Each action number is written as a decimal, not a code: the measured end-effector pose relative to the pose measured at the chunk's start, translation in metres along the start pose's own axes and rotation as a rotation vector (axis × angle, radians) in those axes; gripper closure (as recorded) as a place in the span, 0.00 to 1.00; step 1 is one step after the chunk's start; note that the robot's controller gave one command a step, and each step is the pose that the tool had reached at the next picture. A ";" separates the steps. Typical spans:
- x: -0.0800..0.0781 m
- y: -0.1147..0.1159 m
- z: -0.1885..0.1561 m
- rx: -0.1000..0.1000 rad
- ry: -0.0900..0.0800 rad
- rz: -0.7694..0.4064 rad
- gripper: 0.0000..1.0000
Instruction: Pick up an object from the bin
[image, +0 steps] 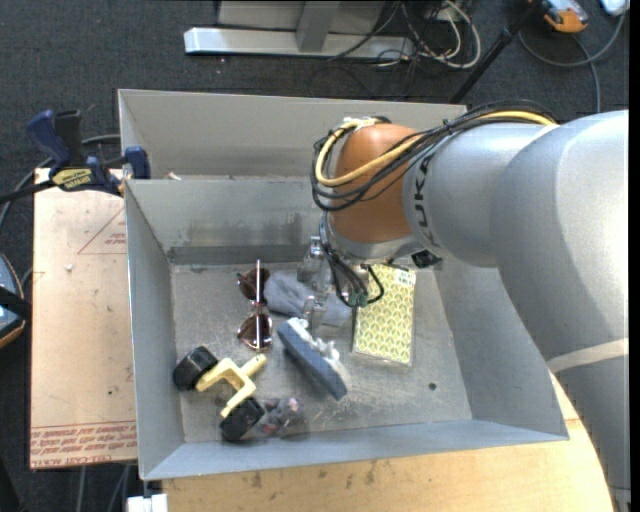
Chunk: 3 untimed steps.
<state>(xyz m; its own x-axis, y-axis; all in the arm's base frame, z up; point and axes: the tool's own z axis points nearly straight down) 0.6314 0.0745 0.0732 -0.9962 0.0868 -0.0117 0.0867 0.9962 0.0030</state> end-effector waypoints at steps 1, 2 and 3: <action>-0.001 0.000 -0.009 0.000 0.005 0.002 1.00; -0.001 0.000 -0.009 0.000 0.005 0.002 1.00; -0.001 0.000 -0.010 0.001 0.006 0.002 1.00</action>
Offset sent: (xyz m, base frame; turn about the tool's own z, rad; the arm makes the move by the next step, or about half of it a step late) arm 0.0000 0.0000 0.0000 0.0000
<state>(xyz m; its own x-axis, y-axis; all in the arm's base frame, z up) 0.6319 0.0743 0.0837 -0.9961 0.0885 -0.0057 0.0885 0.9961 0.0025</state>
